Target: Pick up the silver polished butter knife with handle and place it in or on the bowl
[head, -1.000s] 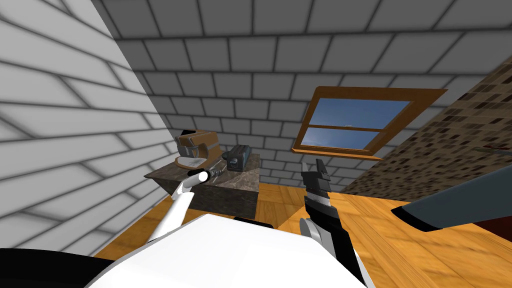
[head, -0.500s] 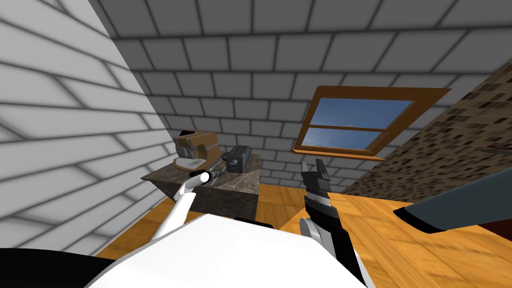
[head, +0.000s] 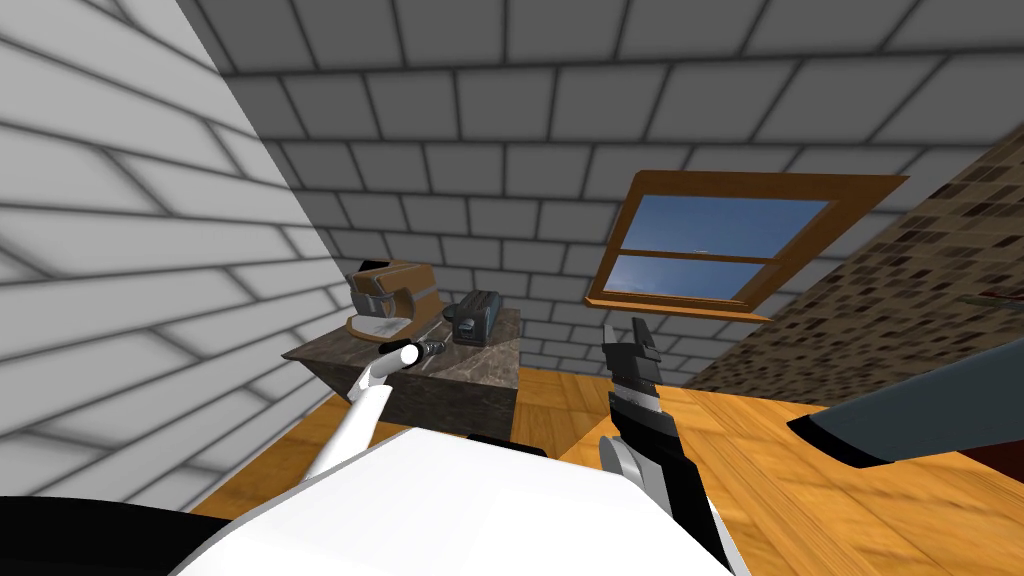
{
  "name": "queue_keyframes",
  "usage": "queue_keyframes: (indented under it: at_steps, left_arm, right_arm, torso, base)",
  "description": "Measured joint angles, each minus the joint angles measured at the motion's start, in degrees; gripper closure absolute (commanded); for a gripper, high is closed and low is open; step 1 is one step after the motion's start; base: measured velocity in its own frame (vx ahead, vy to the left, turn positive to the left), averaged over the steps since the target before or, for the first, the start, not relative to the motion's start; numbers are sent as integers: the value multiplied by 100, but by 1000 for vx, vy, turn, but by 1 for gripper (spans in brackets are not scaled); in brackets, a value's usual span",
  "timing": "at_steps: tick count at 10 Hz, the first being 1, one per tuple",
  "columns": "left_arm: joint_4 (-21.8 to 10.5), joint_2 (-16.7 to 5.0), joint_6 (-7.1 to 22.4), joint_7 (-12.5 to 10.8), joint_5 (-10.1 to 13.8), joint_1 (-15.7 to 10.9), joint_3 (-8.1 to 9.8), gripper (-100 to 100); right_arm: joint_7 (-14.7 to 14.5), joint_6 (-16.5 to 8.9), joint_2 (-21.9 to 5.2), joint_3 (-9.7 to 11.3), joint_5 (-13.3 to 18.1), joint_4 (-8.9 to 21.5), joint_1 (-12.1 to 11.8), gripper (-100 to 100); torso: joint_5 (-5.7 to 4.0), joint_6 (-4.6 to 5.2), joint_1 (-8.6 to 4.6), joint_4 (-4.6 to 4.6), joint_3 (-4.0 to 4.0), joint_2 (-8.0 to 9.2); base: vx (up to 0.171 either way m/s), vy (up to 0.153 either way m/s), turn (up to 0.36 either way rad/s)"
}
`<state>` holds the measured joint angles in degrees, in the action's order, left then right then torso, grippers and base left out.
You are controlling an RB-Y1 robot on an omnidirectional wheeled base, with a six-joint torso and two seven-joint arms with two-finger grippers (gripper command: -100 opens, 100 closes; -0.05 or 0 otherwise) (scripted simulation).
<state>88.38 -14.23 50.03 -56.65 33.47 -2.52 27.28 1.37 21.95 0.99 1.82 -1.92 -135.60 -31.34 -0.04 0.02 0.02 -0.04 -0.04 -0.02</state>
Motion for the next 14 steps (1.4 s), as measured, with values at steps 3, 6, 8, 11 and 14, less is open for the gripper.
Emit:
queue_keyframes:
  at_steps: [3,6,8,11,14]
  left_arm:
    - [98,-62,108,-42,13,4,21,0]
    - [83,-258,132,-103,80,-54,118,100]
    - [-100,-482,68,-174,110,-165,234,100]
    - [-276,-849,53,-236,226,-280,439,100]
    - [-472,-1228,76,-326,296,-434,651,100]
  right_arm:
    - [0,0,0,0,0,0,0,0]
    - [0,0,0,1,0,0,2,0]
    - [0,0,1,1,0,0,2,0]
    - [0,0,0,0,0,0,1,0]
    - [0,0,0,0,0,0,1,0]
  torso:
    - [-1,-2,-3,3,7,11]
    - [-4,-8,-7,14,39,69]
    - [-6,-4,-16,16,36,59]
    - [-4,-4,-6,10,16,22]
    - [-3,-4,-6,11,15,20]
  base:
    - [-21,-5,-1]
    - [-165,-27,-109]
    - [-90,-40,-136]
    - [-39,-23,-145]
    - [-41,-22,-150]
